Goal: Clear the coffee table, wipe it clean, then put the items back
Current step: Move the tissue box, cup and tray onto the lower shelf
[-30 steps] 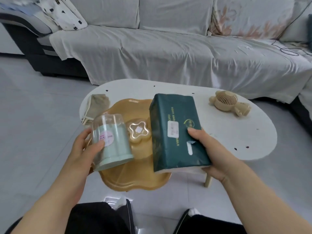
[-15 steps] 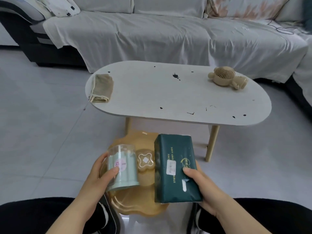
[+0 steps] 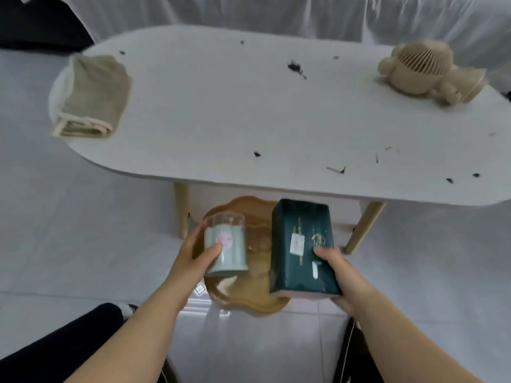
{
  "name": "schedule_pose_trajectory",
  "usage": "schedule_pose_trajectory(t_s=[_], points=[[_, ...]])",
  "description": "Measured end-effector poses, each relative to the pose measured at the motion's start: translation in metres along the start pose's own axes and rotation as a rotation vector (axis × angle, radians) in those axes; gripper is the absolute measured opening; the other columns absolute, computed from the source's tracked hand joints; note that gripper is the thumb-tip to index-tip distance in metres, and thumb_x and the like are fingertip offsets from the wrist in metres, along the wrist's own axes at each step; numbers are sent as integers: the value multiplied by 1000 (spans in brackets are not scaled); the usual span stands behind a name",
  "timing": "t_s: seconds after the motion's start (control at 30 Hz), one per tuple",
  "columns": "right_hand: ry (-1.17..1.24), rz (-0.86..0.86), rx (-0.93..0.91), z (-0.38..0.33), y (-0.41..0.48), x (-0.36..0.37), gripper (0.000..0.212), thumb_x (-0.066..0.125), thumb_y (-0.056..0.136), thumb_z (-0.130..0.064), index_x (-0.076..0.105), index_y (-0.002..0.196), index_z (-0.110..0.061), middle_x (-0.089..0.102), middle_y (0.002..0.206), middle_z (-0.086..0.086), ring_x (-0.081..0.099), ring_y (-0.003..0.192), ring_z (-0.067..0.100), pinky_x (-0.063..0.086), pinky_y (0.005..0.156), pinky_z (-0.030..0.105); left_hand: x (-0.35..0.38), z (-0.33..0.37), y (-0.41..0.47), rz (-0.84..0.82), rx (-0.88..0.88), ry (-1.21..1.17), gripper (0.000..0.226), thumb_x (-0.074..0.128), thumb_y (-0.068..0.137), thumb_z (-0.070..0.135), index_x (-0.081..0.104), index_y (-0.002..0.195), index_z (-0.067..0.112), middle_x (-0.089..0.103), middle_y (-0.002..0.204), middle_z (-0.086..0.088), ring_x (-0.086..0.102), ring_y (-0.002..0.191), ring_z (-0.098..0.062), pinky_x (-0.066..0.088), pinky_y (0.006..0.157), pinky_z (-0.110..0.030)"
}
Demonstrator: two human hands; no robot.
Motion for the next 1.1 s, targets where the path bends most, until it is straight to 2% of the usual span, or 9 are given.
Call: schedule_pose_trajectory(t_s=[0.1,0.2,0.3,0.43,0.53,0.63,0.87,1.0,1.1], points=[[-20,0,-24,-9,34,-1,35,48,88,-19,45,123,-16,75,72,-2,71,60,10,55,48,20,2,-10,34,-2,45,-15,38,56,66,34,50,100,50,61,103,12,59,94,-6,49,78,-25],[-17,1,-59,-16,60,-3,34,48,89,-22,46,123,-16,75,66,-5,71,58,10,55,48,20,5,-12,57,-1,68,2,28,57,64,41,53,81,62,59,93,27,59,85,8,48,76,-24],[-40,-3,-93,-24,82,-6,33,47,89,-23,46,122,-17,75,64,-3,70,56,11,56,48,21,9,-17,82,8,102,10,25,58,65,45,53,83,62,63,90,29,60,84,12,47,76,-23],[-66,-9,-96,-26,100,-10,41,47,89,-27,42,129,-18,68,89,5,67,71,18,58,56,26,15,-27,103,19,126,56,34,57,67,47,51,99,54,63,105,17,59,103,-8,47,89,-30],[-82,28,-97,-29,112,-13,38,47,90,-28,42,127,-21,64,94,6,63,77,20,58,53,24,19,-29,116,6,139,70,30,56,68,45,52,97,51,63,100,19,59,100,-5,49,81,-24],[-123,92,-139,-37,122,-15,17,48,90,-26,49,107,-28,64,91,4,65,72,16,56,50,23,22,-32,124,-37,127,68,21,58,66,48,52,83,60,62,89,28,60,87,7,49,68,-15],[-207,174,-235,-56,138,-16,21,51,89,-34,47,110,-31,64,98,0,63,86,19,56,59,31,32,-24,145,-40,110,5,19,59,66,54,49,76,66,57,87,32,59,89,3,50,75,-25],[-354,245,-152,-63,135,-21,28,49,86,-50,43,109,-35,59,100,-3,58,90,21,53,65,44,38,-31,146,44,9,-79,64,52,75,56,26,131,39,46,131,12,52,111,-16,50,84,-41],[-296,181,-120,-58,130,-26,35,47,87,-49,40,118,-34,55,105,-3,55,97,25,47,79,54,40,-36,139,116,-44,-167,61,40,84,53,16,137,34,35,144,2,48,113,-19,50,82,-42]])
Point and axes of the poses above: each hand's wrist, its own y-axis towards the middle knuckle, its own x-axis out of the palm, z = x × y, the point moved 1 cm from there along y, towards the middle knuckle
